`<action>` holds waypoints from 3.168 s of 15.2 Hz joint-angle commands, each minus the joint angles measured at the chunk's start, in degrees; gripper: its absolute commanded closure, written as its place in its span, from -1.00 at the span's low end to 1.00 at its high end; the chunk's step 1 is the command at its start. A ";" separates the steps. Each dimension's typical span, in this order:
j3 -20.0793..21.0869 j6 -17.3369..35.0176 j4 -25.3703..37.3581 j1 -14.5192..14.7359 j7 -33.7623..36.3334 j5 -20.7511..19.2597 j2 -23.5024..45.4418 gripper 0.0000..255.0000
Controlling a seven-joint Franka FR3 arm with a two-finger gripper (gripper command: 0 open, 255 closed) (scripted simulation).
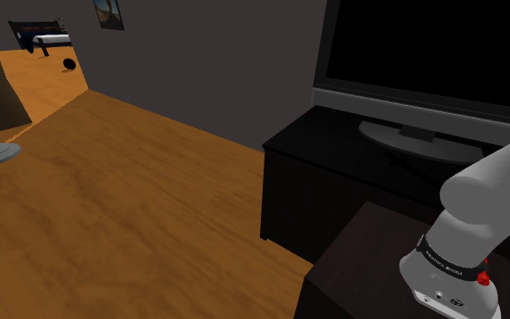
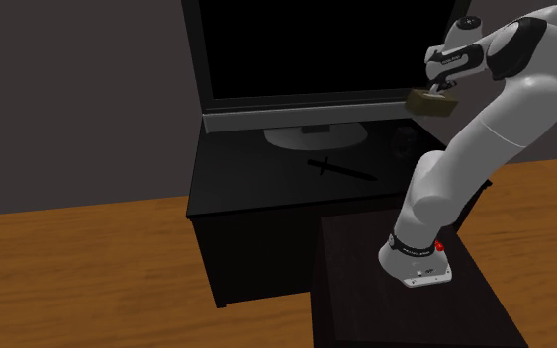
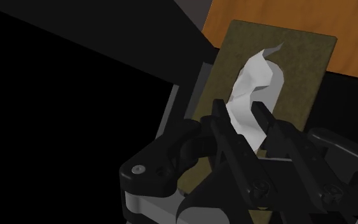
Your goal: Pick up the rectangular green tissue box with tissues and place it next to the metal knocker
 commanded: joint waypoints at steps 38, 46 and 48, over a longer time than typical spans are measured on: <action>-40.15 17.98 -5.43 32.26 20.81 -22.98 -0.66 -1.00; -19.18 19.17 -12.78 11.26 8.21 -6.10 7.66 -1.00; -18.91 18.90 -12.67 11.01 8.79 -6.94 7.28 -1.00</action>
